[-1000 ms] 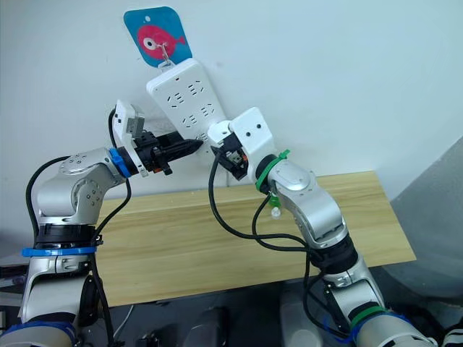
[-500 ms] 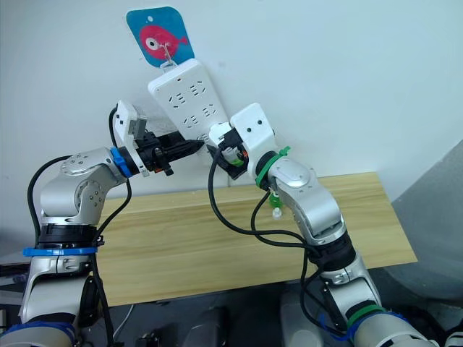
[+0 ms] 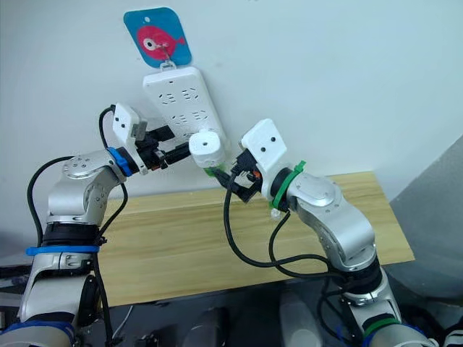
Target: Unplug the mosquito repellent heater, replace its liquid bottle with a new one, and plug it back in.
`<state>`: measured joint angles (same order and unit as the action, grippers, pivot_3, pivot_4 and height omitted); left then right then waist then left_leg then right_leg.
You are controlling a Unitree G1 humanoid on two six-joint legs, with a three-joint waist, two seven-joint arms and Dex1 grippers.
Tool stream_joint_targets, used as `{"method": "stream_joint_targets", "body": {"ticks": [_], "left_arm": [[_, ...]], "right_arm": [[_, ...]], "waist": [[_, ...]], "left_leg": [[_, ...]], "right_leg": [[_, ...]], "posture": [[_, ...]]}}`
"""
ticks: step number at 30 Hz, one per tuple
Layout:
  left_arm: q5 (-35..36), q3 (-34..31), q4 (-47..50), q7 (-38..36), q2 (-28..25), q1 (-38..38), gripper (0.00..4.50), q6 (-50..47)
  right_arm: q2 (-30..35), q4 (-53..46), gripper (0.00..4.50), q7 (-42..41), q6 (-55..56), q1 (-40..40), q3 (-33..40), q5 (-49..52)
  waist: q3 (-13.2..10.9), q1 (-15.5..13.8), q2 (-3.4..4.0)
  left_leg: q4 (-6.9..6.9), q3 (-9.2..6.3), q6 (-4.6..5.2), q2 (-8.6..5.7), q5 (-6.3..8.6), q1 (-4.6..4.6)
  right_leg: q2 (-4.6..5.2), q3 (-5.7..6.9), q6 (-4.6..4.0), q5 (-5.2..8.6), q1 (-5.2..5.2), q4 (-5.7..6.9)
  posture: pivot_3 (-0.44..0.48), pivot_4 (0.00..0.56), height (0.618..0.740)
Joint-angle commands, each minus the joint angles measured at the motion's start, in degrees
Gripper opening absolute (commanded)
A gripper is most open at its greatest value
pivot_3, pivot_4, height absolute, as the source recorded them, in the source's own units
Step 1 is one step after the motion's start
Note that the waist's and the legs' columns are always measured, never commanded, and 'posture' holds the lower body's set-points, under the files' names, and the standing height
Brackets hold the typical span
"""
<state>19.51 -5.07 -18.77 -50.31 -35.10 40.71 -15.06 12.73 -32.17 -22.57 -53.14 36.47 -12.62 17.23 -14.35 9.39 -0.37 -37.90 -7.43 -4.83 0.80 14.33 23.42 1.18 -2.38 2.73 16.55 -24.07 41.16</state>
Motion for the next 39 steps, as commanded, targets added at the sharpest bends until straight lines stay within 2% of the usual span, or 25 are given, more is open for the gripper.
{"method": "stream_joint_targets", "body": {"ticks": [1,6,8,12,13,15,19,21,25,26,29,32,39], "left_arm": [[-3.0,-5.6,-1.4,5.9,-4.9,0.1,4.46,2.6],[-2.2,-6.8,2.7,4.5,-8.7,-5.2,4.46,2.3],[0.2,-8.4,7.8,1.8,-11.2,-10.7,4.46,-0.3],[3.6,-11.7,15.8,-2.4,-15.2,-19.1,4.46,-4.1],[6.0,-13.3,18.7,-4.3,-16.4,-22.1,4.49,-6.7],[10.4,-15.7,23.9,-7.4,-18.1,-26.8,4.5,-11.3],[20.3,-20.5,37.1,-12.0,-21.1,-36.6,4.5,-21.3],[23.1,-21.8,41.0,-12.6,-21.7,-39.3,4.5,-24.0],[27.4,-24.8,50.5,-8.3,-18.8,-43.6,4.5,-25.7],[28.5,-25.3,51.9,-6.1,-17.4,-43.9,4.5,-26.2],[29.3,-26.0,57.1,-1.3,-12.8,-47.3,4.5,-25.3],[28.3,-25.3,59.3,1.4,-10.4,-48.8,4.5,-23.7],[26.3,-22.1,61.3,2.6,-9.3,-49.8,4.5,-20.4]], "right_arm": [[0.2,-3.0,4.5,-0.5,0.8,0.0,0.2,1.2],[2.6,-3.1,4.5,-2.0,4.4,-0.8,-1.4,-0.1],[4.0,-3.2,4.5,-4.0,7.9,-1.8,-2.8,-0.6],[5.0,-3.2,4.5,-6.3,10.7,-3.2,-3.4,0.6],[4.9,-3.1,4.33,-6.8,10.8,-3.4,-3.5,1.0],[5.0,-2.7,3.92,-7.9,11.3,-3.6,-3.6,1.5],[4.5,-1.8,2.37,-9.0,12.6,-3.8,-3.6,1.8],[4.6,-1.4,1.63,-9.3,13.1,-3.8,-3.7,1.7],[4.1,0.5,0.15,-9.0,14.6,-3.5,-5.3,0.1],[3.9,1.2,0.02,-8.8,14.9,-3.3,-5.9,-0.5],[2.8,3.8,0.02,-7.7,15.7,-2.3,-7.7,-2.8],[1.3,6.0,0.02,-6.3,15.9,-1.5,-8.2,-4.4],[-1.6,9.6,0.02,-4.7,16.1,0.1,-8.4,-6.2]], "waist": [[0.0,0.2,0.0],[0.0,0.8,0.0],[0.0,1.0,-0.01],[0.0,0.0,-0.04],[0.0,-0.3,-0.04],[0.0,-1.2,-0.06],[0.1,-2.7,-0.18],[0.1,-3.5,-0.2],[0.1,-4.9,-0.24],[0.1,-5.0,-0.24],[0.2,-5.1,-0.31],[0.2,-5.1,-0.32],[0.2,-5.6,-0.35]], "left_leg": [[0.01,0.01,0.05,0.01,-0.04,-0.03],[0.17,0.2,0.12,0.47,-0.08,-0.31],[0.25,0.3,0.13,0.87,-0.07,-0.35],[0.96,0.3,0.12,0.99,-0.08,-0.5],[1.02,0.3,0.11,1.02,-0.07,-0.46],[1.08,0.34,0.1,1.01,-0.06,-0.41],[1.03,0.41,0.07,0.95,-0.05,-0.4],[1.03,0.43,0.07,0.94,-0.05,-0.47],[1.0,0.42,0.05,0.97,-0.06,-0.52],[1.0,0.42,0.05,0.96,-0.07,-0.53],[1.0,0.46,0.03,0.96,-0.07,-0.54],[1.02,0.45,0.03,0.98,-0.07,-0.53],[1.01,0.46,0.0,0.97,-0.09,-0.53]], "right_leg": [[-0.02,-0.01,-0.03,-0.05,0.0,0.0],[-0.47,-0.14,-0.18,-0.14,0.01,0.04],[-0.87,-0.2,-0.34,-0.23,-0.02,-0.01],[-0.92,-0.12,-0.74,0.01,-0.13,-0.12],[-0.92,-0.06,-0.79,0.04,-0.14,-0.18],[-0.88,-0.04,-0.8,0.09,-0.15,-0.28],[-0.75,-0.08,-0.76,0.11,-0.1,-0.33],[-0.73,-0.09,-0.75,0.12,-0.05,-0.31],[-0.78,-0.07,-0.75,0.12,0.0,-0.29],[-0.77,-0.07,-0.75,0.12,0.02,-0.29],[-0.77,-0.11,-0.75,0.12,0.0,-0.29],[-0.77,-0.11,-0.76,0.11,-0.02,-0.3],[-0.78,-0.11,-0.76,0.11,0.0,-0.3]], "posture": [[-0.149,0.191,0.725],[-0.128,0.188,0.725],[-0.117,0.188,0.725],[-0.085,0.189,0.725],[-0.076,0.191,0.725],[-0.062,0.192,0.725],[-0.034,0.193,0.725],[-0.025,0.194,0.725],[-0.008,0.195,0.725],[-0.008,0.195,0.725],[-0.005,0.193,0.725],[-0.001,0.193,0.725],[0.003,0.192,0.725]]}}
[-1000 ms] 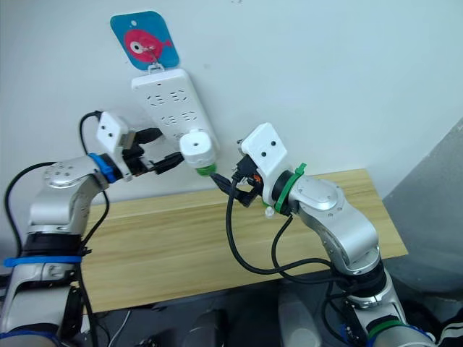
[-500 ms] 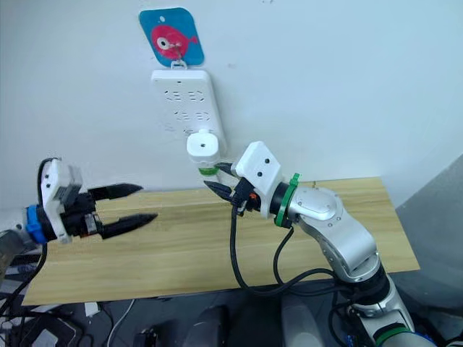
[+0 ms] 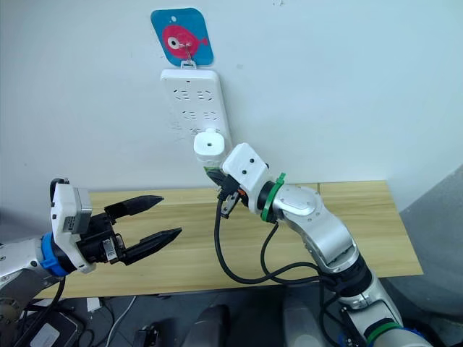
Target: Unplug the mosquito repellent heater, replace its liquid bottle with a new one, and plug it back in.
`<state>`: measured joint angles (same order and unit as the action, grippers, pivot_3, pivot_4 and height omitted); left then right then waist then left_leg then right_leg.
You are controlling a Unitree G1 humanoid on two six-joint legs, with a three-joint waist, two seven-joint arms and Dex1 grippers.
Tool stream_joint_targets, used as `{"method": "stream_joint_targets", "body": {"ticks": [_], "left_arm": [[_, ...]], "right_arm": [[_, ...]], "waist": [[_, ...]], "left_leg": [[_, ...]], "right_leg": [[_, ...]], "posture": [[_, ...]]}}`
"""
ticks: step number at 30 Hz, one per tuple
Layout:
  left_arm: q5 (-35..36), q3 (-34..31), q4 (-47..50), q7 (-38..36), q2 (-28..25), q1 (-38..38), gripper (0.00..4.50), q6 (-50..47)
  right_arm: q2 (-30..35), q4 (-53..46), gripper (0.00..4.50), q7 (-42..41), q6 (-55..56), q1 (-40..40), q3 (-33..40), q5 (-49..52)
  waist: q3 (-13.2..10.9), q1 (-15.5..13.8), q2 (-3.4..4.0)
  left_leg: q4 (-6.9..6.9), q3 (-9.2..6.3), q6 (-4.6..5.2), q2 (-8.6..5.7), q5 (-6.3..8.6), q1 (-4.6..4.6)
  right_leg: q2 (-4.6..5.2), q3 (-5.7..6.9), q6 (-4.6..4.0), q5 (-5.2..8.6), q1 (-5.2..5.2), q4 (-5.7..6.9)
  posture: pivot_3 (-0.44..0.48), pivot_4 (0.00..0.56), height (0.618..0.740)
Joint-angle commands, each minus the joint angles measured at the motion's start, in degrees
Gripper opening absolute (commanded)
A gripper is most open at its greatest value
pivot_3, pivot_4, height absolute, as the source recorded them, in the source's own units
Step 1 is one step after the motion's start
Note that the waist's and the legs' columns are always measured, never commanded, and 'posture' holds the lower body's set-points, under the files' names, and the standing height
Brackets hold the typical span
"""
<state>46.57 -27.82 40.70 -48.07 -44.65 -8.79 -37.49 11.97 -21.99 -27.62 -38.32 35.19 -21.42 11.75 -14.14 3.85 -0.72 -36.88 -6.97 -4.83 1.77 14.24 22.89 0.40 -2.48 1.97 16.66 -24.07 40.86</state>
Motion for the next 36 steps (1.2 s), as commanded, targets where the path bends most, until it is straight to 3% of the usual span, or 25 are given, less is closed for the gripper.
{"method": "stream_joint_targets", "body": {"ticks": [1,36], "left_arm": [[-1.1,0.9,1.7,0.9,0.5,0.0,4.5,2.6],[-2.8,5.2,0.7,1.2,-0.3,1.3,4.5,5.5]], "right_arm": [[-1.2,-0.1,0.02,0.4,1.5,1.6,0.4,-0.9],[-4.5,6.4,0.02,5.2,1.5,3.3,2.3,-7.0]], "waist": [[0.0,-0.2,0.0],[0.0,-0.5,-0.01]], "left_leg": [[0.0,0.0,0.0,0.0,0.0,0.01],[0.0,0.0,0.0,0.0,0.0,0.0]], "right_leg": [[0.0,0.0,0.0,0.0,-0.01,0.0],[-0.01,0.0,0.0,0.0,0.0,0.01]], "posture": [[0.003,0.192,0.725],[0.002,0.192,0.725]]}}
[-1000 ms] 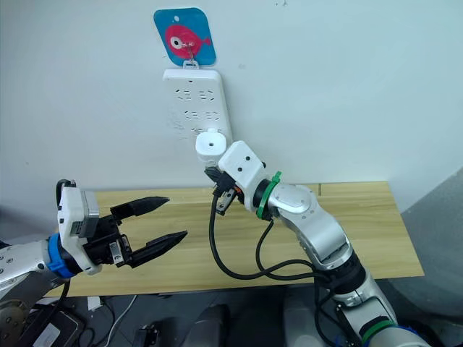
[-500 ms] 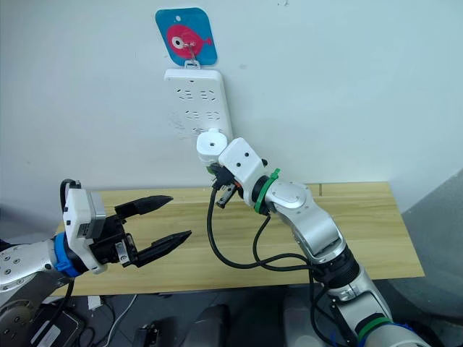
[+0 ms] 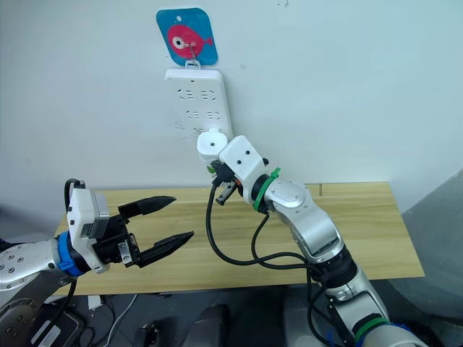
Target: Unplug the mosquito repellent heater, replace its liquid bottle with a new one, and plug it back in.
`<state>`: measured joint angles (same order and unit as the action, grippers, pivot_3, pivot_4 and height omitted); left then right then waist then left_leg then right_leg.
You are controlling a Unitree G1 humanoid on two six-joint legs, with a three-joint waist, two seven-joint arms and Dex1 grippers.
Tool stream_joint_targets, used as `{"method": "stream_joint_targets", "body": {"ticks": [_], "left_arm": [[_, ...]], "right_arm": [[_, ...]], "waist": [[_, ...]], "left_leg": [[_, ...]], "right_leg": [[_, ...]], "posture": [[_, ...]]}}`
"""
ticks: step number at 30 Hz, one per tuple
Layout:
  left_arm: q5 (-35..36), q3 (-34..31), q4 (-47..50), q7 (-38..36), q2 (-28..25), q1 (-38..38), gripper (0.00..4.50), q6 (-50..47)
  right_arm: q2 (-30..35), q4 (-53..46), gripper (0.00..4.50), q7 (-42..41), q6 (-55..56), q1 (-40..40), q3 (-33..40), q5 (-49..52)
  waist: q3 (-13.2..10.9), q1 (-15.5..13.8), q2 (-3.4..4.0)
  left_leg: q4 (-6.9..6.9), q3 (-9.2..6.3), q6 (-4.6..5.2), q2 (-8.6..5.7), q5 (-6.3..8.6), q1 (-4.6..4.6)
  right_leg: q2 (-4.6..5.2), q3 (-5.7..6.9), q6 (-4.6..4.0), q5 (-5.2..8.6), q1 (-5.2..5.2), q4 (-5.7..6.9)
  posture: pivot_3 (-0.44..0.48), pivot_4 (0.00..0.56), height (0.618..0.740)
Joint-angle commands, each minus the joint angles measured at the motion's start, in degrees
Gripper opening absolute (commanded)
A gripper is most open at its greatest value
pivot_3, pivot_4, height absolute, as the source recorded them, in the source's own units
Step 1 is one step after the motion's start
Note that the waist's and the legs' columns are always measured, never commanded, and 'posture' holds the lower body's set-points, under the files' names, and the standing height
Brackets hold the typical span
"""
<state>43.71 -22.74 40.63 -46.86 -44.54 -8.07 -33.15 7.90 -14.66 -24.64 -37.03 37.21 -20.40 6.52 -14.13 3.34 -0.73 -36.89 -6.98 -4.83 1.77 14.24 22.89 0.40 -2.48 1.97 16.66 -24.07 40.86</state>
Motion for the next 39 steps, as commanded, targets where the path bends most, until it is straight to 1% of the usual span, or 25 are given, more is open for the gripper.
{"method": "stream_joint_targets", "body": {"ticks": [1,7,9,13,17,22,24,26,29,32,33,34,35,37,39], "left_arm": [[0.1,0.2,0.7,0.0,-0.4,0.6,4.5,1.2],[0.0,0.3,0.5,-0.1,-0.3,0.7,4.5,1.3],[0.0,0.2,0.3,0.0,-0.1,0.7,4.5,1.3],[0.0,0.4,-0.5,0.1,0.0,0.7,4.5,1.2],[0.1,-0.3,-3.1,-0.4,-0.1,0.1,4.5,0.8],[-5.7,-0.4,-9.5,-2.3,-1.2,0.7,4.5,5.7],[-9.9,-0.1,-13.4,-5.6,-3.3,0.3,4.5,9.9],[-13.8,0.1,-17.9,-11.2,-6.5,-0.6,4.5,15.3],[-15.8,0.6,-22.9,-15.1,-9.2,0.3,4.5,18.7],[-17.8,0.1,-27.9,-18.4,-13.0,2.0,4.5,20.2],[-18.6,0.2,-28.9,-19.0,-14.0,2.2,4.5,20.4],[-19.5,0.5,-29.9,-19.1,-15.0,2.2,4.5,19.8],[-20.0,0.5,-30.8,-18.6,-15.5,2.5,4.5,19.2],[-20.2,0.4,-31.7,-16.8,-16.1,3.6,4.5,16.2],[-21.8,0.6,-32.1,-15.5,-16.8,4.1,4.5,15.1]], "right_arm": [[-0.6,-0.8,0.02,2.8,0.5,1.2,1.4,-2.2],[-1.9,-0.1,0.02,6.6,0.9,1.1,2.5,-4.4],[-1.8,-0.6,0.02,5.9,0.5,1.0,2.7,-3.8],[0.4,-4.7,0.02,-0.2,-1.8,-0.6,2.4,1.2],[5.1,-10.6,0.02,-6.0,-4.8,-2.3,2.7,5.3],[12.3,-16.4,0.02,-11.9,-6.5,-3.8,5.3,10.2],[16.3,-18.2,0.02,-14.6,-6.6,-4.5,7.7,12.0],[21.7,-19.5,0.02,-18.3,-6.3,-5.6,10.9,14.0],[28.7,-18.9,0.55,-23.6,-4.3,-7.1,14.0,15.8],[39.2,-15.6,1.56,-31.7,-0.7,-10.1,19.2,16.1],[41.7,-14.4,1.92,-33.6,0.4,-10.7,20.3,16.3],[43.9,-13.0,2.32,-35.3,1.5,-11.2,21.3,16.5],[46.0,-11.6,2.63,-36.9,3.2,-11.9,21.9,16.0],[49.9,-8.5,3.44,-39.9,7.4,-13.3,22.9,14.3],[52.4,-6.2,4.18,-42.0,10.1,-14.5,24.0,13.9]], "waist": [[0.0,0.0,0.0],[0.0,0.0,0.0],[0.0,0.0,0.0],[0.0,-0.3,-0.05],[0.1,-0.1,-0.07],[0.1,-0.1,-0.08],[0.2,-0.1,-0.13],[0.2,-0.1,-0.16],[0.7,-0.2,-0.23],[1.1,-0.4,-0.42],[1.4,-0.5,-0.48],[1.7,-0.4,-0.47],[2.1,-0.4,-0.46],[2.7,-0.2,-0.5],[3.1,-0.1,-0.64]], "left_leg": [[0.0,0.0,0.0,0.0,0.0,0.0],[0.0,-0.02,-0.07,0.0,-0.04,0.0],[0.0,-0.02,-0.14,0.0,-0.08,0.0],[-0.01,-0.03,-0.22,0.0,-0.12,0.0],[0.04,-0.01,-0.21,0.0,-0.12,0.01],[0.13,-0.03,-0.21,0.0,-0.11,0.02],[0.13,-0.02,-0.21,0.0,-0.11,0.01],[0.13,-0.02,-0.21,0.0,-0.11,0.01],[0.13,0.04,-0.21,-0.02,-0.11,0.02],[0.16,0.06,-0.21,-0.02,-0.11,0.03],[0.16,0.06,-0.21,-0.02,-0.11,0.04],[0.16,0.08,-0.21,-0.02,-0.11,0.04],[0.16,0.13,-0.2,-0.02,-0.11,0.03],[0.17,0.27,-0.2,-0.02,-0.1,-0.01],[0.18,0.29,-0.19,0.0,-0.1,-0.03]], "right_leg": [[0.0,0.0,0.0,0.0,0.0,0.0],[-0.01,0.01,0.0,0.0,0.0,0.01],[-0.01,0.01,0.0,0.0,0.0,0.01],[-0.01,0.0,0.0,0.0,0.01,0.0],[-0.01,0.0,0.0,0.0,0.0,-0.04],[0.0,0.04,-0.01,0.0,-0.03,-0.05],[0.0,0.04,-0.01,0.0,-0.03,-0.05],[-0.01,0.06,-0.01,0.0,-0.03,-0.06],[0.0,0.03,-0.01,0.0,-0.02,-0.14],[0.01,0.05,-0.01,0.0,-0.01,-0.19],[0.01,0.06,-0.01,0.0,-0.02,-0.2],[0.02,0.05,-0.01,0.0,-0.01,-0.24],[0.02,0.03,-0.01,0.0,0.0,-0.28],[0.06,-0.03,0.0,0.0,0.01,-0.3],[0.05,-0.03,0.0,0.0,0.01,-0.3]], "posture": [[0.003,0.191,0.725],[0.003,0.191,0.725],[0.003,0.191,0.725],[-0.006,0.186,0.725],[-0.015,0.172,0.725],[-0.016,0.153,0.725],[-0.015,0.146,0.725],[-0.015,0.137,0.725],[-0.016,0.104,0.725],[-0.015,0.08,0.725],[-0.014,0.072,0.725],[-0.013,0.065,0.725],[-0.012,0.063,0.725],[-0.008,0.056,0.725],[-0.005,0.053,0.725]]}}
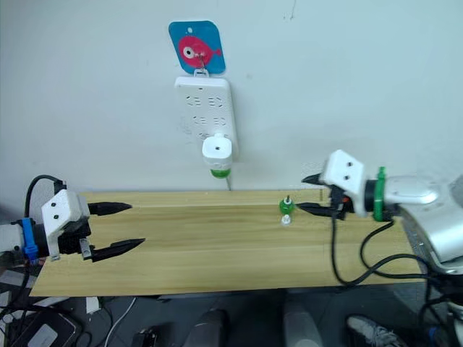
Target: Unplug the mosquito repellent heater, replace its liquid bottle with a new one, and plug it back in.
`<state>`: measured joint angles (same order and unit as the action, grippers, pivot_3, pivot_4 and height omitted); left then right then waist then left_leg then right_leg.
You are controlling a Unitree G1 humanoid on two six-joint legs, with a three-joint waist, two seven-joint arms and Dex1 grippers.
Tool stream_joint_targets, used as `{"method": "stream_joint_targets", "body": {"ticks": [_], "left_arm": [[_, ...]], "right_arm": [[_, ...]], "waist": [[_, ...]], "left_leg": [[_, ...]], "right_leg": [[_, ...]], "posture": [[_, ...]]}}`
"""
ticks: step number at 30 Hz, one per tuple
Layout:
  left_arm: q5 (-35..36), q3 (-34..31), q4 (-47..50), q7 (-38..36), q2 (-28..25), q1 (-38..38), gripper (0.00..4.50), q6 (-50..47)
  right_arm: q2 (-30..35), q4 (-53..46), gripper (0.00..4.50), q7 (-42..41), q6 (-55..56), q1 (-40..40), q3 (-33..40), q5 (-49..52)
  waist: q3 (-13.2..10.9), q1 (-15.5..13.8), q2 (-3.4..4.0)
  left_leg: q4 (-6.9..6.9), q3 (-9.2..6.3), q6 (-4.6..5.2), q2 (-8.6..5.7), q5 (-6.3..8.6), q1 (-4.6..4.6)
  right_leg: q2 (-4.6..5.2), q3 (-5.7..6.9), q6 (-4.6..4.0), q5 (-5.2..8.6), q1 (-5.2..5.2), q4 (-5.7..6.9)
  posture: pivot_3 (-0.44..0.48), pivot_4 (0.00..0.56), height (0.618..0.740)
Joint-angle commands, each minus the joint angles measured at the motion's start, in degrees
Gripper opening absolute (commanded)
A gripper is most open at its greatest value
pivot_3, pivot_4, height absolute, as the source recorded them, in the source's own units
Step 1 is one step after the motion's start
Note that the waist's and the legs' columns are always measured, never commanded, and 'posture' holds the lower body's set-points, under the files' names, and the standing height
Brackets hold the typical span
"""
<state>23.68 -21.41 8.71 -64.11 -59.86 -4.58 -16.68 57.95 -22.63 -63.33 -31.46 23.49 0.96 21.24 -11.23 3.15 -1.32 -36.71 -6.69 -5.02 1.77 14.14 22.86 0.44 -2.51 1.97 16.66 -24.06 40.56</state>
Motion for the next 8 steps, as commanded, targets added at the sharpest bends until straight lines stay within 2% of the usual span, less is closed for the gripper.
{"method": "stream_joint_targets", "body": {"ticks": [1,4,8], "left_arm": [[-1.9,-0.8,-0.2,1.7,-1.6,0.7,4.5,-1.8],[-1.7,-1.5,0.3,2.0,-1.3,0.9,4.5,-2.7],[-0.4,-2.0,1.2,1.1,-1.0,1.0,4.5,-3.4]], "right_arm": [[3.4,2.6,4.47,-4.3,5.5,-1.4,3.2,-0.7],[4.7,3.9,4.47,-6.3,7.8,-2.3,4.2,0.2],[3.3,4.4,4.47,-5.8,7.8,-0.6,4.3,1.6]], "waist": [[0.4,0.2,-0.04],[0.7,0.2,0.0],[0.9,0.2,-0.01]], "left_leg": [[0.01,0.01,0.0,0.01,0.0,-0.01],[0.0,0.13,0.0,0.01,0.0,-0.04],[0.0,0.14,0.0,0.03,0.0,-0.06]], "right_leg": [[-0.01,0.0,0.0,0.0,0.0,0.0],[0.01,-0.08,0.0,0.0,0.0,0.01],[0.01,-0.08,0.0,0.0,0.01,0.05]], "posture": [[-0.004,0.053,0.725],[-0.001,0.051,0.725],[0.008,0.047,0.725]]}}
